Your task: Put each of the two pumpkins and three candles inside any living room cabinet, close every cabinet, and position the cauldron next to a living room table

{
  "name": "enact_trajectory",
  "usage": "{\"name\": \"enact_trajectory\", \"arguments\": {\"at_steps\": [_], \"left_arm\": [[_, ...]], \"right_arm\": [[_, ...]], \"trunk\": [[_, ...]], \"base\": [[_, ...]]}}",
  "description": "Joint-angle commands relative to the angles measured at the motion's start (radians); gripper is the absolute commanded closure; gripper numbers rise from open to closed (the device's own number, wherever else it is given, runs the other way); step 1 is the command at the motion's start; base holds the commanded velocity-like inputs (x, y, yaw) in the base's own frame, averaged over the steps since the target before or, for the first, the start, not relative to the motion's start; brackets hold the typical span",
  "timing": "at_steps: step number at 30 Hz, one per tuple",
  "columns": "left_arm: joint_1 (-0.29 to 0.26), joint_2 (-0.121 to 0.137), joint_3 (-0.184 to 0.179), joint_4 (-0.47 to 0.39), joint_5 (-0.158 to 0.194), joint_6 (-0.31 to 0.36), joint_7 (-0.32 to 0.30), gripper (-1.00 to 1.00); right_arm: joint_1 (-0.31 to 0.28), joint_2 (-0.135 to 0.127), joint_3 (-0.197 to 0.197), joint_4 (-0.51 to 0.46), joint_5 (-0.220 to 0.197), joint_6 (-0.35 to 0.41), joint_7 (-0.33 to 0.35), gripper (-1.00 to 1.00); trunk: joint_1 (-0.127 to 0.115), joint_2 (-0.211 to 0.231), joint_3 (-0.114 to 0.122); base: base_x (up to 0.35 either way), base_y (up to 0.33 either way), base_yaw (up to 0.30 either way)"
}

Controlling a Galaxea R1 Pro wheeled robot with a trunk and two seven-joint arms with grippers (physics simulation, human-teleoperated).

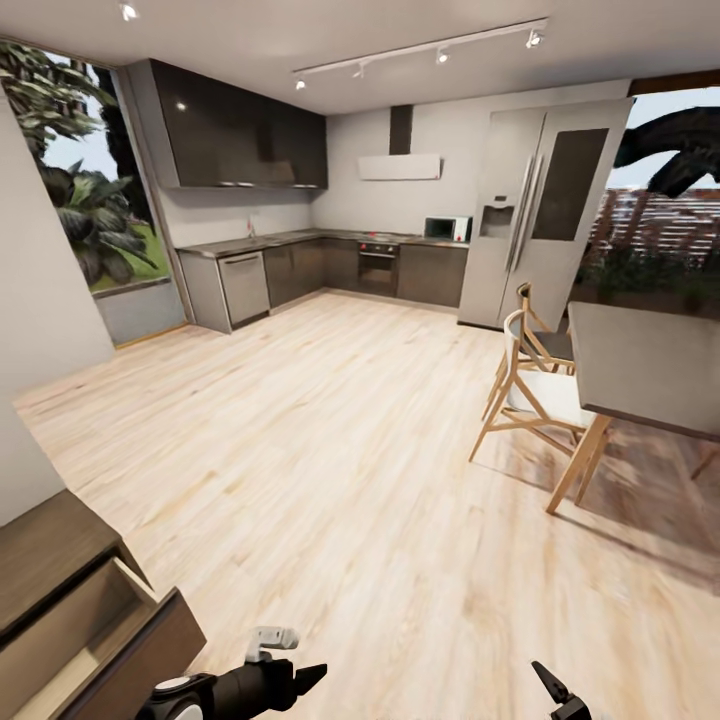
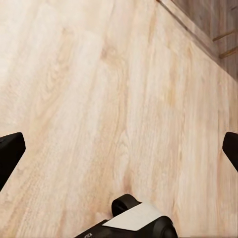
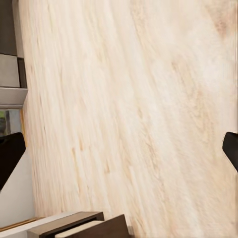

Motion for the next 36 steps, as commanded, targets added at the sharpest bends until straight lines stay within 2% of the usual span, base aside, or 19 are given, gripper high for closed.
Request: {"name": "enact_trajectory", "arguments": {"at_steps": [1, 36], "left_arm": [[-0.001, 0.001, -0.001, -0.001, 0.008, 0.003, 0.000, -1.00], [-0.002, -0.007, -0.001, 0.000, 0.009, 0.003, 0.000, -1.00]], "right_arm": [[-0.001, 0.000, 0.000, 0.001, -0.011, 0.010, 0.003, -1.00], [-0.001, 0.001, 0.000, 0.001, -0.011, 0.010, 0.003, -1.00]], "trunk": [[0.000, -0.001, -0.002], [0.000, -0.001, -0.028]], "base": [[0.000, 0.000, -0.248], [0.000, 0.000, -0.248]]}}
